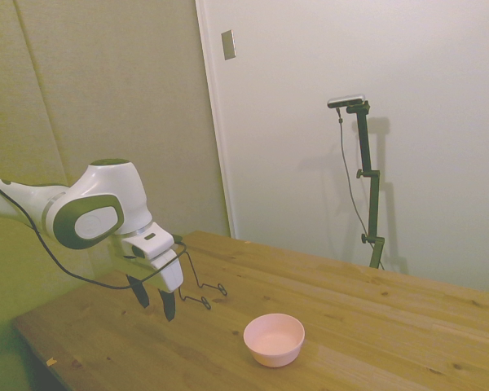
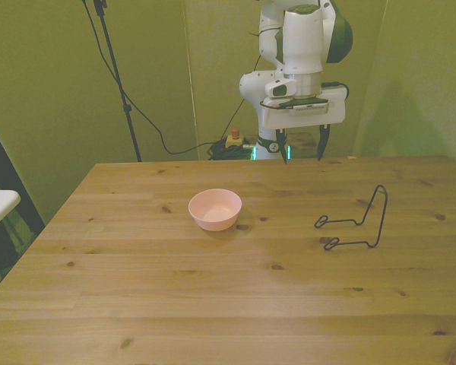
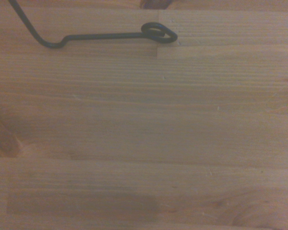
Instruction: Load the bowl
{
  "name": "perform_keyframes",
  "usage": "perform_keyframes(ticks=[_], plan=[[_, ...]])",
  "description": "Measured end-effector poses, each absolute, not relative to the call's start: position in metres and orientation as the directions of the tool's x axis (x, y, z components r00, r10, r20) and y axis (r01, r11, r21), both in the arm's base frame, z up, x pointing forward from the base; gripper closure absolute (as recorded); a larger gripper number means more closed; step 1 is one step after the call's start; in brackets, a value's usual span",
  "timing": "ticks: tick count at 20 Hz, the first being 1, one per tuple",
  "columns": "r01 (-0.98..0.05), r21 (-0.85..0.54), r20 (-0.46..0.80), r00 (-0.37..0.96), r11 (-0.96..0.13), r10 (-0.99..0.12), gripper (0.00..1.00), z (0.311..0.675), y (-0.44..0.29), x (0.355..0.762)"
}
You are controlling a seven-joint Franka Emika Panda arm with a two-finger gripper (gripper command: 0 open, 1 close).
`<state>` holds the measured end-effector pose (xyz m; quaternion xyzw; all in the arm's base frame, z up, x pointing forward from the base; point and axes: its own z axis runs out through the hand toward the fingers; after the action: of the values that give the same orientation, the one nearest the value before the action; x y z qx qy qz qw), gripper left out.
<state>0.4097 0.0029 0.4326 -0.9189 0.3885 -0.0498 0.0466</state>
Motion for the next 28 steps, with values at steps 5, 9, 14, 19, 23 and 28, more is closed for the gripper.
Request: perform_keyframes(ticks=[5, 9, 14, 19, 23, 28], plan=[[-0.721, -0.146, 0.093, 0.671, -0.677, -0.735, 0.0, 0.415, -0.007, 0.407], [-0.748, -0.159, 0.137, 0.63, -0.645, -0.764, 0.0, 0.418, -0.034, 0.417], [-0.774, -0.158, 0.184, 0.587, -0.613, -0.788, 0.0, 0.439, -0.074, 0.453], [-0.802, -0.14, 0.188, 0.554, -0.581, -0.811, 0.0, 0.437, -0.112, 0.484], [-0.824, -0.118, 0.192, 0.529, -0.555, -0.827, 0.0, 0.428, -0.129, 0.503], [-0.841, -0.079, 0.163, 0.518, -0.535, -0.84, 0.0, 0.398, -0.135, 0.522]])
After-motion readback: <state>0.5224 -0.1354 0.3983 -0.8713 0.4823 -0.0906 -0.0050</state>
